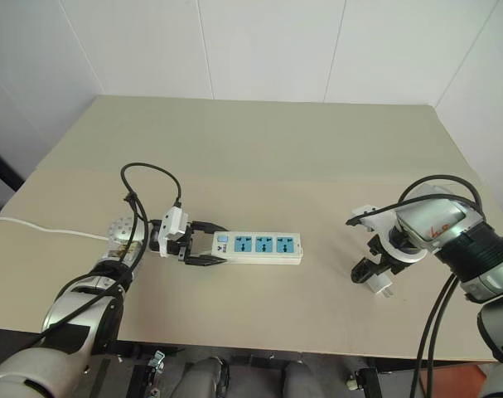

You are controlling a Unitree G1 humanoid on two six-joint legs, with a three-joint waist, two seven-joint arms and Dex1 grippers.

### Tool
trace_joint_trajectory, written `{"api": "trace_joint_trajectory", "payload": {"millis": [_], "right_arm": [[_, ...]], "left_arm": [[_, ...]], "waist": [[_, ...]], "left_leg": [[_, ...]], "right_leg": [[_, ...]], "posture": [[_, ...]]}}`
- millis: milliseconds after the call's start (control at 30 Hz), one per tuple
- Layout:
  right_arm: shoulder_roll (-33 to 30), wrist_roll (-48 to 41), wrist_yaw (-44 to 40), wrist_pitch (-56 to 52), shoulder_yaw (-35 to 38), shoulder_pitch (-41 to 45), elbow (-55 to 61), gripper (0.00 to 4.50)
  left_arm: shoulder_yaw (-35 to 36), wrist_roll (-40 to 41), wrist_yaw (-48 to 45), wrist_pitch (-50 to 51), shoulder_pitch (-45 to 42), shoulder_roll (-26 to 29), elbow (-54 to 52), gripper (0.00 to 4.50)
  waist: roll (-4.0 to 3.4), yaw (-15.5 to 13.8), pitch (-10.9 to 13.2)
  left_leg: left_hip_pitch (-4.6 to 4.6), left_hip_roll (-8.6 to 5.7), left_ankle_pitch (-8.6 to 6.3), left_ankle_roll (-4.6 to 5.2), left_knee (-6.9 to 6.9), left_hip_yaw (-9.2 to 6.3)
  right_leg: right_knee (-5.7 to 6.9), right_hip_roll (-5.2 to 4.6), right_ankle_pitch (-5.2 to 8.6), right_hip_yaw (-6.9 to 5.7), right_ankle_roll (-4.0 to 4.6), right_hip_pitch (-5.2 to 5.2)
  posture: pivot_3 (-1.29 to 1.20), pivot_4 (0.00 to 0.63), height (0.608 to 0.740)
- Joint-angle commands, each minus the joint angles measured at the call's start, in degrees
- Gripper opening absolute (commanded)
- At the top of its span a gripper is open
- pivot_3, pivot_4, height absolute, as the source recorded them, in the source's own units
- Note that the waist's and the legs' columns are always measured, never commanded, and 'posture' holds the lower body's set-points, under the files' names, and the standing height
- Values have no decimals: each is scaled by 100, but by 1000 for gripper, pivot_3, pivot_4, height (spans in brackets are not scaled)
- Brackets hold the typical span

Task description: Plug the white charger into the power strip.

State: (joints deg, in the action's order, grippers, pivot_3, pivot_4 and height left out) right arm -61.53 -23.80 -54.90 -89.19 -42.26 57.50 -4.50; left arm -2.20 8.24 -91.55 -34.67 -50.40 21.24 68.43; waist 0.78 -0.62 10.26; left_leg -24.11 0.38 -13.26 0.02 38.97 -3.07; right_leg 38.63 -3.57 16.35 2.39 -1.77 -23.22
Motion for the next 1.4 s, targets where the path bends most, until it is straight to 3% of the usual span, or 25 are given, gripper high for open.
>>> {"api": "trace_joint_trajectory", "payload": {"millis": [33,67,167,367,433,467,700,933,1100,1200,1400], "right_arm": [[-65,-10,18,-89,178,-28,34,4500],[-65,-6,29,-100,177,-26,39,4500],[-55,-47,19,-160,206,-21,21,3938],[-40,-12,76,-146,166,-71,41,1814],[-48,-33,77,-160,179,-87,88,1204],[-49,-50,74,-173,199,-94,107,1120],[-184,-127,-19,-130,277,-29,515,1120],[-404,-232,-631,987,858,340,1343,1120],[391,-326,-395,2794,2392,-328,1260,1120],[1449,-543,-270,4191,3361,-878,955,1120],[2842,-653,-202,5381,3925,-1215,339,1120]], "left_arm": [[-133,-256,14,-16,122,-75,33,3242],[-143,-277,34,-25,131,-55,40,3242],[-158,-307,54,-39,141,-17,51,3242],[-171,-345,95,-51,123,2,55,3242],[-173,-353,108,-57,115,4,56,3242],[-175,-357,112,-61,113,5,56,3242],[-187,-354,21,-78,122,-4,4,3242],[-163,-328,-78,-82,78,47,-13,3242],[-266,-382,-95,-162,41,125,-7,3242],[-244,-277,-95,-88,17,88,-43,3242],[-332,-33,-95,321,37,67,-91,3242]], "waist": [[0,-1,0],[0,-1,0],[0,1,-1],[-3,4,-3],[-4,4,-3],[-4,4,-4],[-5,6,-6],[-6,37,-7],[16,54,-21],[45,72,-39],[46,81,-40]], "left_leg": [[0,0,0,0,0,0],[0,0,0,0,0,-1],[1,0,0,0,0,0],[3,0,0,0,2,0],[4,0,0,0,2,0],[4,0,0,0,2,0],[5,0,0,0,3,0],[5,1,0,0,3,0],[8,2,0,0,2,-4],[11,3,0,0,1,-4],[13,1,1,0,3,-4]], "right_leg": [[0,0,0,0,0,0],[0,0,0,0,0,0],[2,0,0,0,0,0],[7,0,0,0,0,0],[9,0,0,1,0,0],[10,0,0,1,0,0],[16,0,0,1,0,0],[16,2,0,1,0,-3],[15,5,0,-2,-1,4],[18,5,0,-1,-1,6],[33,4,-1,1,-1,5]], "posture": [[0,150,740],[0,150,740],[0,150,740],[0,150,740],[0,150,740],[0,150,740],[0,150,740],[0,150,740],[0,150,740],[0,150,740],[0,150,740]]}}
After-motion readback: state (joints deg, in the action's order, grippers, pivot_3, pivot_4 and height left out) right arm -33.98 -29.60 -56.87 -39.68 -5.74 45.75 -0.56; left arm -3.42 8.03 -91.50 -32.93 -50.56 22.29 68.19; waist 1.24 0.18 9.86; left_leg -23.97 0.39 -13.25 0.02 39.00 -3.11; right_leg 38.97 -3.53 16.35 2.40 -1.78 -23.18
